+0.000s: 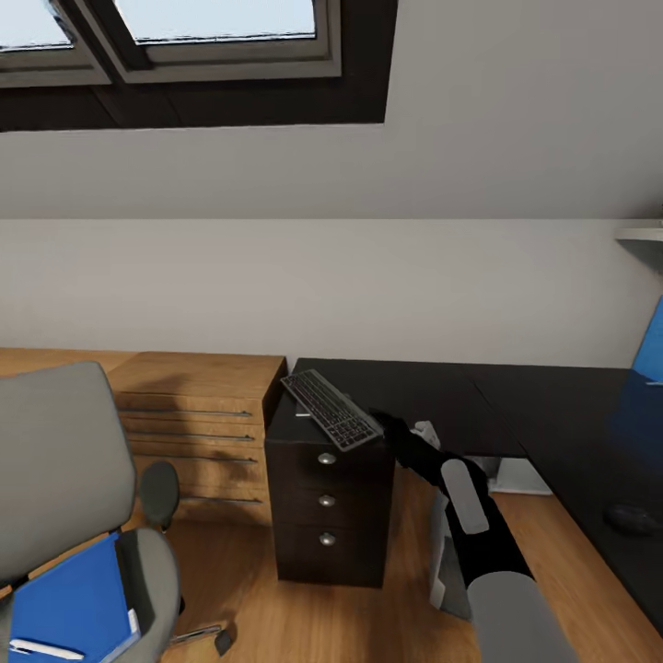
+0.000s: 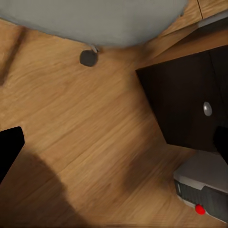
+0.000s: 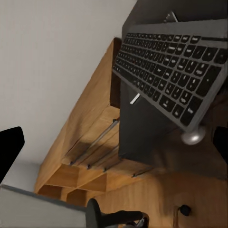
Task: In the bedroom, organize the workspace by keeping the computer under the desk, ensuring the monitor is on the desk, placing the keyboard on the desk next to the monitor, placing the mouse on the desk next to the keyboard, moving the folder from the swivel chair onto the desk next to the mouse, stacking the notebook on top of the folder with the pen on top of the notebook, and positioning the swivel chair next to the desk.
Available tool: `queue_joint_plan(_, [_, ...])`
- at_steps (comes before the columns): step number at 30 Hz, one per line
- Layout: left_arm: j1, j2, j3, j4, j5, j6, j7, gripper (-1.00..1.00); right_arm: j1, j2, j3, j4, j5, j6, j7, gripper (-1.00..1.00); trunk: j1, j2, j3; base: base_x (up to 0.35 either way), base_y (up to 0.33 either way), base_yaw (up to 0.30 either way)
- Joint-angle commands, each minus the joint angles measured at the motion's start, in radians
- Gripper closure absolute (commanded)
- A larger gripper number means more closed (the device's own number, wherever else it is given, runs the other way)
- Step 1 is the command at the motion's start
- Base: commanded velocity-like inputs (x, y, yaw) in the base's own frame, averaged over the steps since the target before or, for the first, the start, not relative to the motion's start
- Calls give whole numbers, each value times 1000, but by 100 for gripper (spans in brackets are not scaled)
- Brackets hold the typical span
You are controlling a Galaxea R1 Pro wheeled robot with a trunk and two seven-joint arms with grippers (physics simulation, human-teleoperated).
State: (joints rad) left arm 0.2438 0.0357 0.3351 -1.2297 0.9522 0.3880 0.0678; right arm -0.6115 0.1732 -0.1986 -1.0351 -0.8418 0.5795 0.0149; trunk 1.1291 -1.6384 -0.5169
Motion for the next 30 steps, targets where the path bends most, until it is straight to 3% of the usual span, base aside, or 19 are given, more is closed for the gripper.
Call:
queue_joint_plan(1, [0, 0, 0, -2, 10, 4, 8, -100, 0, 1, -3, 3, -19, -4, -8, -100, -1, -1, -1, -302, 0, 0])
queue_joint_plan(2, [1, 1, 0, -2, 11, 4, 6, -100, 2, 1, 1, 37, -60, -17, -20, -100, -1, -1, -1, -108, 0, 0])
queue_joint_plan(4, [1, 1, 4, -2, 21, 8, 3, -100, -1, 1, 1, 82, -74, -20, -19, -100, -1, -1, -1, -62, 0, 0])
queue_joint_plan(6, [2, 0, 4, -1, 55, 34, -1, -100, -6, 1, 1, 172, -95, -30, -14, -100, -1, -1, -1, -19, 0, 0])
queue_joint_plan(15, [67, -2, 6, 15, 86, 44, 1, -100, -11, 1, 2, 214, -136, -8, -18, -100, 34, -64, -29, -5, 0, 0])
queue_joint_plan(18, [70, -24, 7, 15, 84, 42, 9, -100, -11, 1, 0, 216, -187, -5, -15, -100, 45, -85, -38, 0, 0, 0])
queue_joint_plan(20, [66, -37, 6, 25, 83, 30, 8, -100, -12, 1, 1, 217, -255, -8, -5, -100, 53, -99, -45, 0, 0, 0])
queue_joint_plan(24, [63, -41, 14, 35, 85, 20, 0, -100, -14, 1, -3, 226, -297, -10, 21, -100, 68, -127, -57, 0, 0, 0])
queue_joint_plan(27, [70, -43, 60, 40, 86, 18, -5, -100, -15, 1, -5, 231, -304, -10, 95, -100, 80, -148, -67, 0, 0, 0])
queue_joint_plan(28, [73, -46, 118, 74, 87, 19, -8, -100, -16, 1, -3, 242, -305, -10, 130, -100, 84, -155, -70, 0, 0, 0])
queue_joint_plan(30, [73, -46, 154, 95, 88, 21, -9, -100, -16, 1, -3, 244, -305, -10, 136, -100, 91, -169, -76, 0, 0, 0])
